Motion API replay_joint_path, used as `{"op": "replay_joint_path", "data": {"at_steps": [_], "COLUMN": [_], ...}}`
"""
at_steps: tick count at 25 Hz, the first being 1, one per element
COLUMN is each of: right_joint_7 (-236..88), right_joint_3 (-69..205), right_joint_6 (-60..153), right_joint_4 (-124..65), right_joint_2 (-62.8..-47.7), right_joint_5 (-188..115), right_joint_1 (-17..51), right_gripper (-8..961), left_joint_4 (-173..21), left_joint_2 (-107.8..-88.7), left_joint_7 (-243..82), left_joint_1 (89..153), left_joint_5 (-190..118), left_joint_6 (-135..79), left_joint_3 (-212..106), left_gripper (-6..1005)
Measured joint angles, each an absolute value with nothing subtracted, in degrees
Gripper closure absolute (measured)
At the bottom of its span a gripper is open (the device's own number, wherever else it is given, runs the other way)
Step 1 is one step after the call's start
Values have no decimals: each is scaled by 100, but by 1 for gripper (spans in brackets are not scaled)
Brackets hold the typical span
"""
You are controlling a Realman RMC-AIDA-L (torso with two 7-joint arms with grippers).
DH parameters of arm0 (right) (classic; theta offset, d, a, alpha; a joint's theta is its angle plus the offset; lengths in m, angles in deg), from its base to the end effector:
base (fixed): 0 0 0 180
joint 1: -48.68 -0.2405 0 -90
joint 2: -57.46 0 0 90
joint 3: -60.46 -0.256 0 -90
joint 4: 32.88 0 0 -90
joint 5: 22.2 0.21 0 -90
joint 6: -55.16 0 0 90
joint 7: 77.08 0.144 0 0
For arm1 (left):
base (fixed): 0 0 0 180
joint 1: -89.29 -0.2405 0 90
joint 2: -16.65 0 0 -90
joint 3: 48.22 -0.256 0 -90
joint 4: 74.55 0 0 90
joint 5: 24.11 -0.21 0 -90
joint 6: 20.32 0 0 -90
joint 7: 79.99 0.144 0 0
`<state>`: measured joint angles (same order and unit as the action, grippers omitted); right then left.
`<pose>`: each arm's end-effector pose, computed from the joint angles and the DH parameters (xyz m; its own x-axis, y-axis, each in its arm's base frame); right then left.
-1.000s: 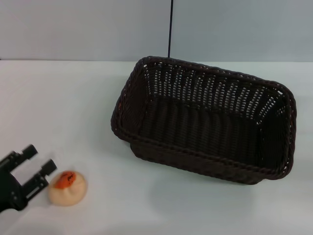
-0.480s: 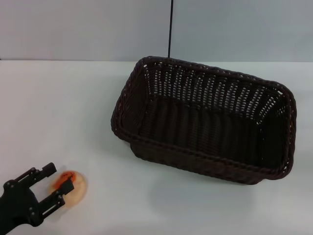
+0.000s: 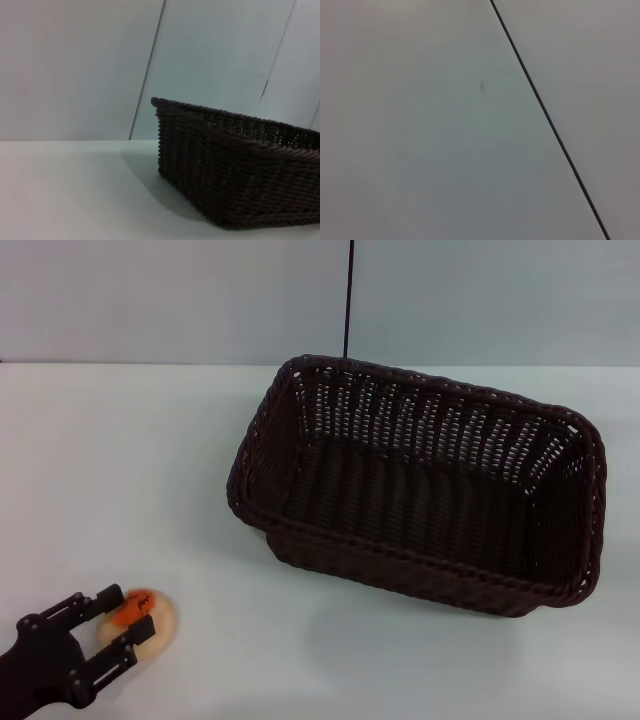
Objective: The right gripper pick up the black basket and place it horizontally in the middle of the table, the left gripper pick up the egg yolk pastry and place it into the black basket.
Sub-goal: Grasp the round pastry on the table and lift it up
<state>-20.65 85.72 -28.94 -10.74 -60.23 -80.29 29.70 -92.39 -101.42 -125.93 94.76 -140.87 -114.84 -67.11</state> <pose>0.3463 0.3053 0.1161 0.3474 0.2799 -0.8950 -0.8671 -0.2674 -0.4202 -0.3771 0.1577 -0.0154 0.6514 0.3359 0.6804 0.6750 -0.6660 -0.3175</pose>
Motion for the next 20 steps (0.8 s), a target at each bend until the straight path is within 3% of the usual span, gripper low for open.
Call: {"op": "replay_joint_path", "data": {"at_steps": [6, 17, 20], "right_joint_7": [-2066, -2070, -2073], "right_joint_3": [8442, 8285, 8283], "right_joint_6": [-2889, -2891, -2891], "right_joint_4": [-1149, -1208, -1215], "right_joint_2": [-6024, -6005, -6006], "right_joint_5": [-8029, -8029, -8029], "right_joint_1": [2953, 2967, 2965], "right_gripper": [506, 506, 506], "left_joint_4": [-9238, -9021, -9019], "left_joint_2": [-10149, -10140, -10137], "left_joint_7": [-12587, -12293, -12349], "left_joint_1": [9492, 9458, 9515], "left_joint_5": [-14099, -14022, -14005], "left_joint_6": [-11379, -11375, -11636], "left_joint_3": [-6702, -6325, -6252], "left_gripper": [412, 858, 893]}}
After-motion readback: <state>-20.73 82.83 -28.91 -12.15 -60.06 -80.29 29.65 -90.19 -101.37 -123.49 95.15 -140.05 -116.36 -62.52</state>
